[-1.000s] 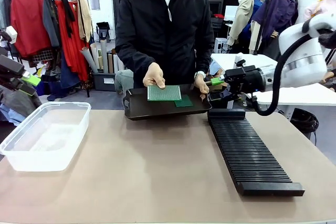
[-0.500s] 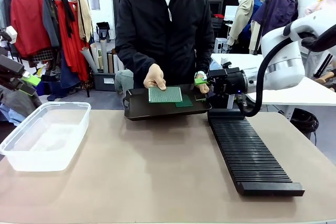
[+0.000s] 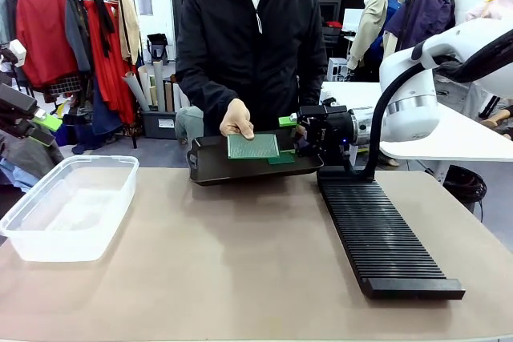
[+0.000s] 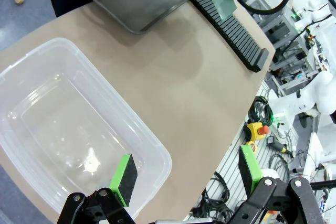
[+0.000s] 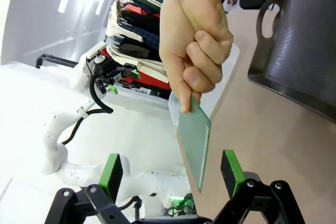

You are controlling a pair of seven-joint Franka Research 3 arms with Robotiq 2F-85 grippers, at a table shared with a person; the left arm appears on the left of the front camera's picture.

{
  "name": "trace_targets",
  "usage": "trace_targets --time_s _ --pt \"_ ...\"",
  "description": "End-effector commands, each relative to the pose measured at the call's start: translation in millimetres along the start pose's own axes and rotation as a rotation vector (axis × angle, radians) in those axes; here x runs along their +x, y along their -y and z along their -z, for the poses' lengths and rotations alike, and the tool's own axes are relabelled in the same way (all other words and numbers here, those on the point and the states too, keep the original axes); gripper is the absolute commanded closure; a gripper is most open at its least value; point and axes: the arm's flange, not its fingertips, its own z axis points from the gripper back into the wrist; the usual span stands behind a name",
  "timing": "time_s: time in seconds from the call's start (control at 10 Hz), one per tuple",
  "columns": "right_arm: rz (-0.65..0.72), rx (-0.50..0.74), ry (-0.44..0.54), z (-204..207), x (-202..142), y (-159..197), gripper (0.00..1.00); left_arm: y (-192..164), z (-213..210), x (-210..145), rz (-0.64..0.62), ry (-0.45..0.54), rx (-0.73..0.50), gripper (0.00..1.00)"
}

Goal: Sort PCBs into racks and boxes based on the side picked up.
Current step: Pick up the Blank PCB handed by the Human.

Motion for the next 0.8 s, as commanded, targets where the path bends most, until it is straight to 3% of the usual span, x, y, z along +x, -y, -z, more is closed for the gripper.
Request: trace_targets --time_s 0.0,0.7 --pt "0.031 0.017 0.032 15.7 8.4 2.8 0.0 0.2 -0.5 0.1 0.0 0.003 -0.006 0.0" --pt "0.052 0.043 0.039 38.9 0.9 9.2 0.0 0.2 -0.5 0.1 0.0 0.003 -0.006 0.0"
